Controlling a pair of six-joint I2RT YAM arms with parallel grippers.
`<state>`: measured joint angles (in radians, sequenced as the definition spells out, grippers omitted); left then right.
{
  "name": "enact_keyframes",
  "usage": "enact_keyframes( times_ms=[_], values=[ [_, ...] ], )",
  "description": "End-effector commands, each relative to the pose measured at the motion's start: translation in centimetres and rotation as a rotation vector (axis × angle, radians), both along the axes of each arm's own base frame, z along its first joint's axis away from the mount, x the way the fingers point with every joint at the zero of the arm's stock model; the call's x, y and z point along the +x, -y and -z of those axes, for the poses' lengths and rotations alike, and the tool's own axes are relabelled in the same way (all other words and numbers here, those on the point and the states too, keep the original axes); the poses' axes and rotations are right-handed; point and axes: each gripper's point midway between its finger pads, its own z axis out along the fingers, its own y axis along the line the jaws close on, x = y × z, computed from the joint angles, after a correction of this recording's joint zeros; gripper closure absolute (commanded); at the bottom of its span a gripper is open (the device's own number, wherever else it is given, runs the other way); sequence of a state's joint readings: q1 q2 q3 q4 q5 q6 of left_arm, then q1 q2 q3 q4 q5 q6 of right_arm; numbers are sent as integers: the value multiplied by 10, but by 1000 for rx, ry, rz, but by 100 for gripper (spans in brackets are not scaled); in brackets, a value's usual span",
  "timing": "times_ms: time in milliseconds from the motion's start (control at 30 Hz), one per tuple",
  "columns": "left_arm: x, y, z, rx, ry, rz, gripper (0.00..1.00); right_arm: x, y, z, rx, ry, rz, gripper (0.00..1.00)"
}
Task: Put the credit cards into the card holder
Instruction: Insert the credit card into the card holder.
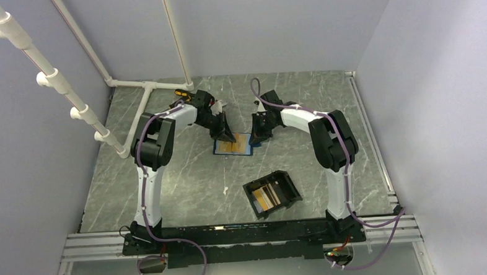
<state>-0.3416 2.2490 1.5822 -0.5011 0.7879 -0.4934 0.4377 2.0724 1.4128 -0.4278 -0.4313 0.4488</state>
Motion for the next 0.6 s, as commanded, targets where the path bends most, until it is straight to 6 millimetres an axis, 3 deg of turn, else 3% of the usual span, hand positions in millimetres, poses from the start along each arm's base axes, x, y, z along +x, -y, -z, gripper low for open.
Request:
enact_keyframes(
  times_ms=[0,433,567],
  values=[
    [-3,18,-6,46,32,31,97,3,-15,-8,80,19,-11,100],
    [-15,7,-31,57,74,52,61,4,-6,-13,58,36,1,100],
    [-14,7,-33,64,80,65,58,4,-6,-13,63,38,-2,100]
  ],
)
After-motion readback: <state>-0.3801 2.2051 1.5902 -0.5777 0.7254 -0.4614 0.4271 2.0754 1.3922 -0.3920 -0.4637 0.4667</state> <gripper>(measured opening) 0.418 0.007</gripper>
